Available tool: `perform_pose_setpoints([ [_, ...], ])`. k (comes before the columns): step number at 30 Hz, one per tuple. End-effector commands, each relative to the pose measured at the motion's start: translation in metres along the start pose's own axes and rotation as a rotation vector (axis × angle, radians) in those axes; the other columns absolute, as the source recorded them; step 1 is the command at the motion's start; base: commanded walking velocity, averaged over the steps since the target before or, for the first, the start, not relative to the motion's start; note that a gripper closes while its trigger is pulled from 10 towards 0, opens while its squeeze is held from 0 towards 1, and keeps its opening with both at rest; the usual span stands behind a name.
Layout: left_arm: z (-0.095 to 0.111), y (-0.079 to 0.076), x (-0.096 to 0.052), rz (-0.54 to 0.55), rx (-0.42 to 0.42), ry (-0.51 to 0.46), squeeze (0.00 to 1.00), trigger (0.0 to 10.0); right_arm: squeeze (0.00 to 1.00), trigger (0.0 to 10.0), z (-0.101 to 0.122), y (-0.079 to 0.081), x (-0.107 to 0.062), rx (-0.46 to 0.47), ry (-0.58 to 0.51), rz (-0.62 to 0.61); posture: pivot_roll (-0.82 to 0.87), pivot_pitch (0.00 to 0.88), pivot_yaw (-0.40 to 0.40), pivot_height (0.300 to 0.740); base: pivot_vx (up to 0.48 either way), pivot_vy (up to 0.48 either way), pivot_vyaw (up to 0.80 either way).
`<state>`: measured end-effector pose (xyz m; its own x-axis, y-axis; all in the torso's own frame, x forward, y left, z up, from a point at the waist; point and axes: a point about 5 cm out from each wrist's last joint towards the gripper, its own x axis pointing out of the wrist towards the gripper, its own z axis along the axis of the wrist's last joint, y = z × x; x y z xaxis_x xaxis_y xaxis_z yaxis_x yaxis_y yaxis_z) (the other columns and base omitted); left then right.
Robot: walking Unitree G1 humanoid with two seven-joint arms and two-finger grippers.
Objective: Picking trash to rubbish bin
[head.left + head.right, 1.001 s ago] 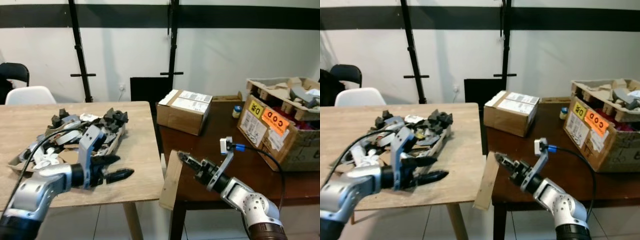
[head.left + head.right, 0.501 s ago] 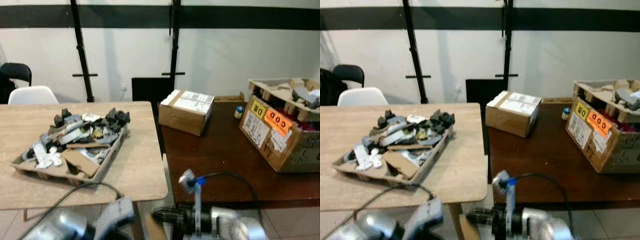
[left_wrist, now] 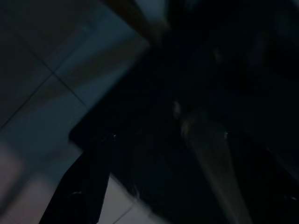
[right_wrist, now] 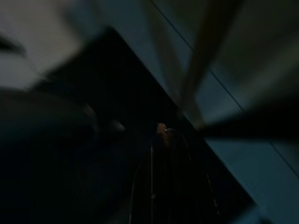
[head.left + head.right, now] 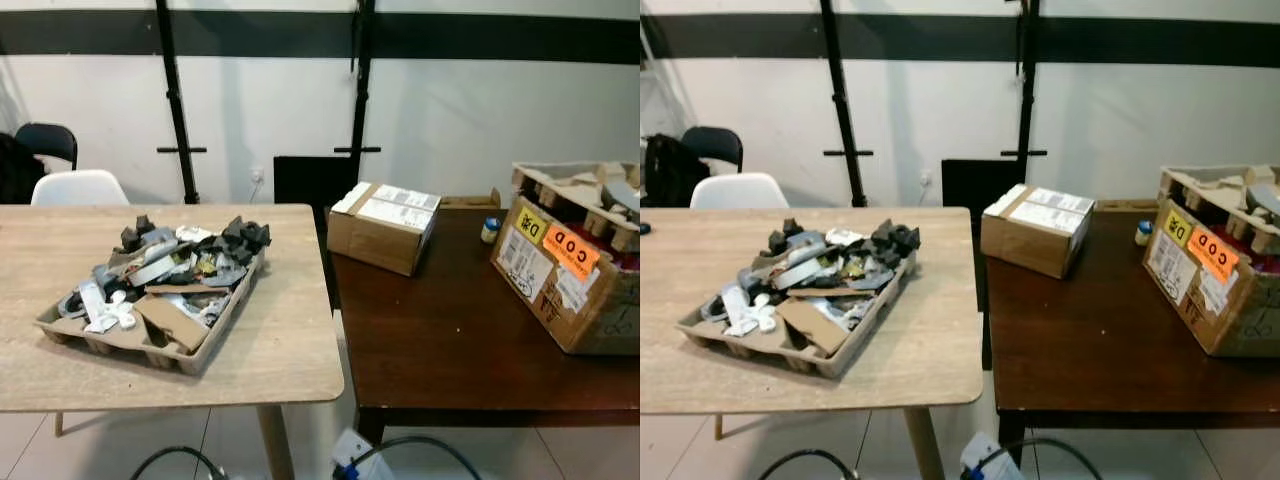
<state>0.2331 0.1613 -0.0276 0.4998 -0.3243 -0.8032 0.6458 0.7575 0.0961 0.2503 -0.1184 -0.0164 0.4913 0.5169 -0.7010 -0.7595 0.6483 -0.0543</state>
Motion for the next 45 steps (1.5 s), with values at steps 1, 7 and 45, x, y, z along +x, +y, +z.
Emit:
perform_pose_setpoints([
  [1,-0.021,0.012,0.001,0.155,-0.086,0.033,0.0,10.0,0.0,0.0,-0.037,-0.002,-0.002,0.058,0.091,-0.158,-0.04,0.072,-0.031,0.74,0.0,0.0,0.0],
  [7,-0.043,0.008,0.003,0.23,-0.149,0.035,0.0,10.0,0.0,0.0,-0.077,0.0,-0.012,0.223,0.163,-0.325,-0.04,0.073,-0.03,0.74,0.0,0.0,0.0],
  [45,-0.061,-0.004,0.01,0.293,-0.281,0.082,0.0,10.0,0.0,10.0,-0.126,0.02,-0.025,0.757,0.248,-0.53,-0.04,0.097,-0.025,0.74,0.0,0.0,-0.06],
])
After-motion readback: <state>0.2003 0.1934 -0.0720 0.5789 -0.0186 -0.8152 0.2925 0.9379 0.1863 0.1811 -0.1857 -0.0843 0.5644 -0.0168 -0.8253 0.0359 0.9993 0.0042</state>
